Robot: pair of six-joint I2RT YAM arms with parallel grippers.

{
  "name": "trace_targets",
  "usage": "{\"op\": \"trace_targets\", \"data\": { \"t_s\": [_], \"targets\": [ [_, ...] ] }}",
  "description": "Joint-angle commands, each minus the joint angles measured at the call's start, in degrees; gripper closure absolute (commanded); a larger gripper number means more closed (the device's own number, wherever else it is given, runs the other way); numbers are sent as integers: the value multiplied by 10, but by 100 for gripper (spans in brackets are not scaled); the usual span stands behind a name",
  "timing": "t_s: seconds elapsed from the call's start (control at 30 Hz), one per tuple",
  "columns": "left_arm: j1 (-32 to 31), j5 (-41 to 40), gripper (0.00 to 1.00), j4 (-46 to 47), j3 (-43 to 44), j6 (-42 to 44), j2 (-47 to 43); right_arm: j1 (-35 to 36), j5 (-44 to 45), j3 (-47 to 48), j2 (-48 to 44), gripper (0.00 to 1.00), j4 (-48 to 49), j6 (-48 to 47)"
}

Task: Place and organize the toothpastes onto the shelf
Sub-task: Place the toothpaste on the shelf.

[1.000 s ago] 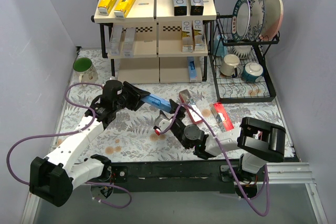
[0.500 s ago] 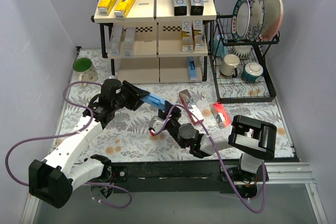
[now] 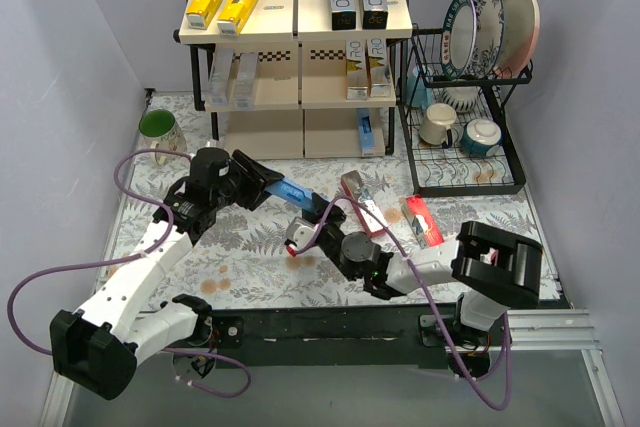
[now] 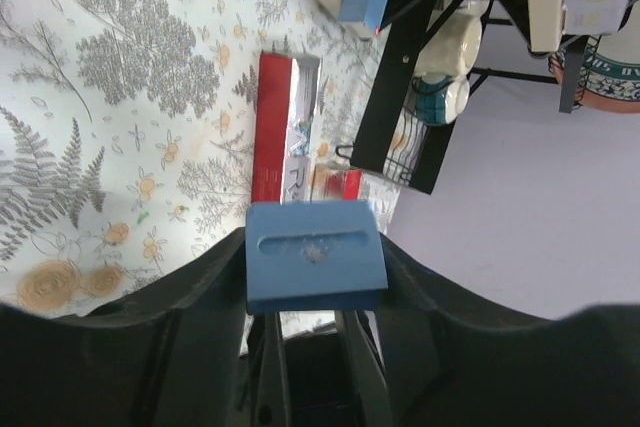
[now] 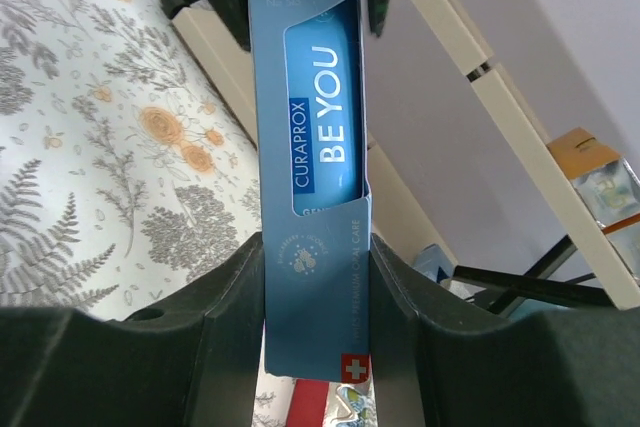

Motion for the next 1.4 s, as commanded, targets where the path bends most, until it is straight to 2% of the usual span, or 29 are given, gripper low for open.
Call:
{"op": "trace_targets", "data": {
  "t_s": [0.0,0.03,0.13,0.17,0.27,0.33,0.47,0.57,0.73,0.9,1.13,1.37],
  "targets": [
    [3,-71,47,-1,45,50,-31,2,-30,36,-60,83,-106,99],
    [3,-95,38,-3,48,60,-33,2,-45,54,-66,83,-169,113],
    [3,-148,25,-3,62,108,-44,-1,-83,79,-83,85,-252,170],
    [2,-166,17,-3,67,125,-49,-5,-91,84,-89,85,-301,187],
    [2,-245,7,10,85,199,-72,-16,-127,105,-95,86,-381,242],
    [2,-308,6,25,90,261,-100,-31,-149,126,-91,87,-431,291],
    [3,-385,4,108,57,361,-158,-69,-187,165,-76,88,-507,371],
    [2,-410,4,178,2,421,-203,-108,-199,189,-60,88,-533,419],
    [2,-410,3,271,-110,458,-247,-183,-201,261,-1,89,-589,500],
    [3,-402,2,303,-154,465,-243,-235,-193,305,47,87,-573,564],
    [3,-405,2,317,-181,481,-244,-296,-137,360,126,85,-517,617],
    [2,-411,2,321,-192,488,-256,-321,-97,381,177,82,-448,637]
  ]
}}
